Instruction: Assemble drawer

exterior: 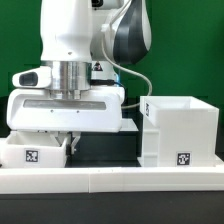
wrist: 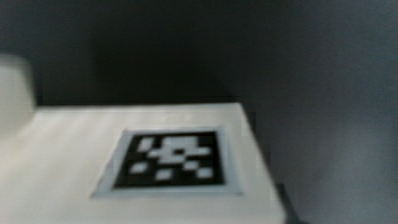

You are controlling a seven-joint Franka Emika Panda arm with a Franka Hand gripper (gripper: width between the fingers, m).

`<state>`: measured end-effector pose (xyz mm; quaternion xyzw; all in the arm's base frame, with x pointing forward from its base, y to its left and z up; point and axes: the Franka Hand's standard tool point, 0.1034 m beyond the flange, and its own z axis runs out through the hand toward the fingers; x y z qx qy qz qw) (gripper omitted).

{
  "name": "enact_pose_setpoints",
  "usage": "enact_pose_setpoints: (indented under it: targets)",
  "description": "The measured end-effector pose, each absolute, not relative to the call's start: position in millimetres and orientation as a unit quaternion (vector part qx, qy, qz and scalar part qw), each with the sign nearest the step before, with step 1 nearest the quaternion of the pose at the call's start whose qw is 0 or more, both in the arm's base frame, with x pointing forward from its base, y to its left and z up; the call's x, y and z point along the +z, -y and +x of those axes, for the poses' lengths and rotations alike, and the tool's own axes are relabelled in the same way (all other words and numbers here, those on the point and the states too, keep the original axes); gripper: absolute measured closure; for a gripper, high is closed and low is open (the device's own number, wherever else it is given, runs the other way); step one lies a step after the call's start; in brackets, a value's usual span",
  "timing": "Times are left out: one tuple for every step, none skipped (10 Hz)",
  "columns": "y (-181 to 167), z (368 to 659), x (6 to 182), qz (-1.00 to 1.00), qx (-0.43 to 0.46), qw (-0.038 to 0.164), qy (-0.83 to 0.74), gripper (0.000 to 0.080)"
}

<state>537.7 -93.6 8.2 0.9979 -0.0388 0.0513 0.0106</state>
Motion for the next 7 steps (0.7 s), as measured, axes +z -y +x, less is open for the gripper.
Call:
enact_pose_setpoints:
  targets:
    - [94, 538, 8.2, 0.998, 0.051, 0.011, 0.039, 0.0759]
    - [94, 538, 8.2, 0.998, 0.051, 0.011, 0.039, 0.0759]
    - [94, 538, 8.2, 0.998, 0.051, 0.011, 0.039, 0.0759]
    - [93, 538, 8.8, 0.998, 0.052, 0.010, 0.038, 0.0759]
    - [92, 538, 12.6, 0.998, 0.054, 0.010, 0.037, 0.0759]
    - [90, 538, 18.6, 0.998, 0.057, 0.009, 0.028, 0.0759]
    - [90, 538, 24.8, 0.998, 0.060, 0.009, 0.013, 0.0758]
